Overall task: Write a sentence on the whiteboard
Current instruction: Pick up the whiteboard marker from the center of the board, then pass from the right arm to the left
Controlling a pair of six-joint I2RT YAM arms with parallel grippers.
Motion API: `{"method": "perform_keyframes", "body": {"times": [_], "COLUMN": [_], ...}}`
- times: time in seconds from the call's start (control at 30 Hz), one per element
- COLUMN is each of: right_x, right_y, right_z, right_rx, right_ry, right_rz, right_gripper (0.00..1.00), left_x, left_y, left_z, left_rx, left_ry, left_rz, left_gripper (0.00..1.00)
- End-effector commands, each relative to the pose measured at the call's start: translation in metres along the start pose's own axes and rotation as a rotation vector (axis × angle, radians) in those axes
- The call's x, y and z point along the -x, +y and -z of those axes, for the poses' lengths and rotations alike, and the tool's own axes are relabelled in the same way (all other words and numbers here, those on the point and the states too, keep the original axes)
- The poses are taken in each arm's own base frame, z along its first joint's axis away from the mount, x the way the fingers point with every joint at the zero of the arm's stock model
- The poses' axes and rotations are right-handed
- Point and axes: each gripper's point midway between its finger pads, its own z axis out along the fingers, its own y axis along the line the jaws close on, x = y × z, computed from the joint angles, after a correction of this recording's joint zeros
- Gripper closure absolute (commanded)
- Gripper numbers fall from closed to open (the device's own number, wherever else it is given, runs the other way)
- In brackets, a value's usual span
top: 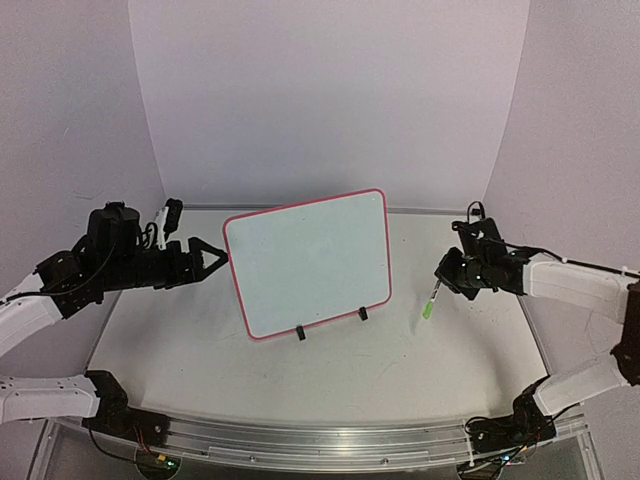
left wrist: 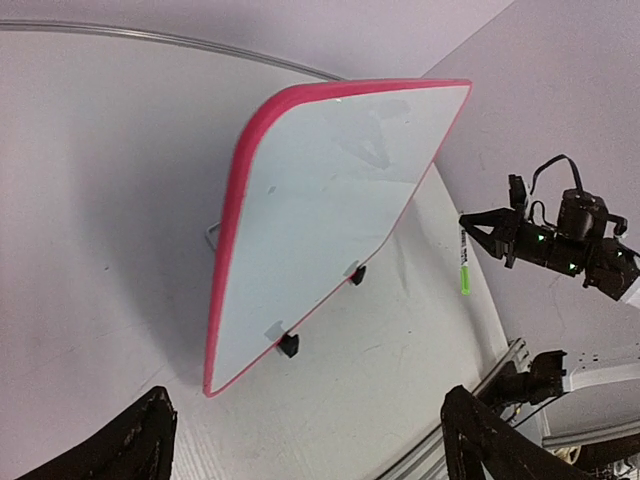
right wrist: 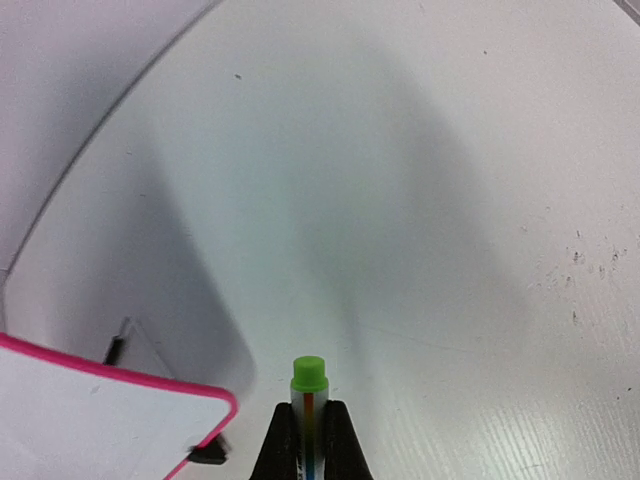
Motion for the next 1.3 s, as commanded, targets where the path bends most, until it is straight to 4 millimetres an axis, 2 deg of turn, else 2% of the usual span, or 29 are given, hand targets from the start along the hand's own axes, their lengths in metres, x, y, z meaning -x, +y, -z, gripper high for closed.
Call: {"method": "perform_keyframes", "body": {"times": [0.0, 0.13, 0.23, 0.37, 0.5, 0.6, 0.8, 1.13, 1.27], "right_x": [0.008, 0.018, 0.018, 0.019, 0.019, 0.018, 0.016, 0.004, 0.002], "right_y": [0.048, 0.098, 0.133, 0.177, 0.209, 0.227, 0.248, 0.255, 0.256], "right_z": [0.050, 0.099, 0.125, 0.154, 0.174, 0.183, 0.195, 0.198, 0.198], "right_rx": [0.237, 0.421, 0.521, 0.677, 0.789, 0.847, 0.915, 0.942, 0.943], "right_ry": [-0.049, -0.126, -0.152, -0.176, -0.196, -0.210, -0.213, -0.178, -0.172], "right_rz": [-0.060, -0.052, -0.046, -0.055, -0.079, -0.094, -0.111, -0.111, -0.109], "right_gripper": [1.00, 1.00, 1.00, 1.00, 1.00, 1.00, 1.00, 1.00, 1.00], "left_x": [0.050, 0.045, 0.036, 0.023, 0.005, -0.009, -0.020, -0.017, -0.015], "left_y": [-0.070, -0.123, -0.160, -0.192, -0.220, -0.233, -0.239, -0.250, -0.255], "left_z": [0.002, -0.013, -0.025, -0.042, -0.055, -0.064, -0.079, -0.094, -0.096], "left_rx": [-0.201, -0.282, -0.344, -0.435, -0.526, -0.554, -0.560, -0.596, -0.615], "left_ry": [-0.157, -0.146, -0.123, -0.071, -0.029, 0.002, 0.041, 0.025, 0.019], "left_rz": [0.008, -0.061, -0.109, -0.115, -0.106, -0.112, -0.101, -0.048, -0.040], "left_gripper": [0.09, 0.09, 0.09, 0.08, 0.07, 0.07, 0.11, 0.48, 0.59]}}
